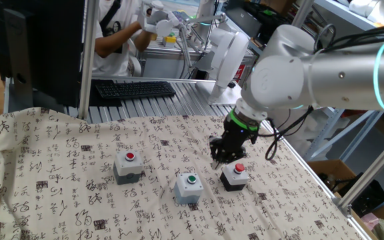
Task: Press three buttons from left to right in sequence
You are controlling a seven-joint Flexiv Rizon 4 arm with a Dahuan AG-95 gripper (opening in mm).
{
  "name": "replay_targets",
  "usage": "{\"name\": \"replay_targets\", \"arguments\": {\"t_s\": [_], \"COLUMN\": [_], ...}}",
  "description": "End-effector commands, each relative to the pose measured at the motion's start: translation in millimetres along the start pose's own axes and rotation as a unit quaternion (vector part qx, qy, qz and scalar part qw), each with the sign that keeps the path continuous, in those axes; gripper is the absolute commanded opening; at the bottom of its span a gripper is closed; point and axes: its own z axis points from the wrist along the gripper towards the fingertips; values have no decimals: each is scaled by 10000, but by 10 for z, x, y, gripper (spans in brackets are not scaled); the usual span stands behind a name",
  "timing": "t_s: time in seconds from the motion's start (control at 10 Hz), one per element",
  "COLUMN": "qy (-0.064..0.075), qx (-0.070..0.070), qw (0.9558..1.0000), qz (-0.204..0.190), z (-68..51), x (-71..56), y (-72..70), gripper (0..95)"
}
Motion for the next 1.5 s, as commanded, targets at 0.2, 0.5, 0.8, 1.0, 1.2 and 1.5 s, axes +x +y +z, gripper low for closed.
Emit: {"name": "replay_targets", "arguments": {"t_s": [0.2,0.5,0.8,1.0,1.2,1.5], "qy": [-5,-9,-58,-59,-42,-67], "qx": [63,111,219,337,310,318], "qw": [9997,9991,9982,9975,9976,9977], "qz": [-226,-400,-562,-620,-612,-592], "z": [40,92,160,172,171,172], "x": [-196,-357,-472,-525,-536,-538], "y": [-187,-382,-537,-563,-567,-568], "gripper": [0,0,0,0,0,0]}}
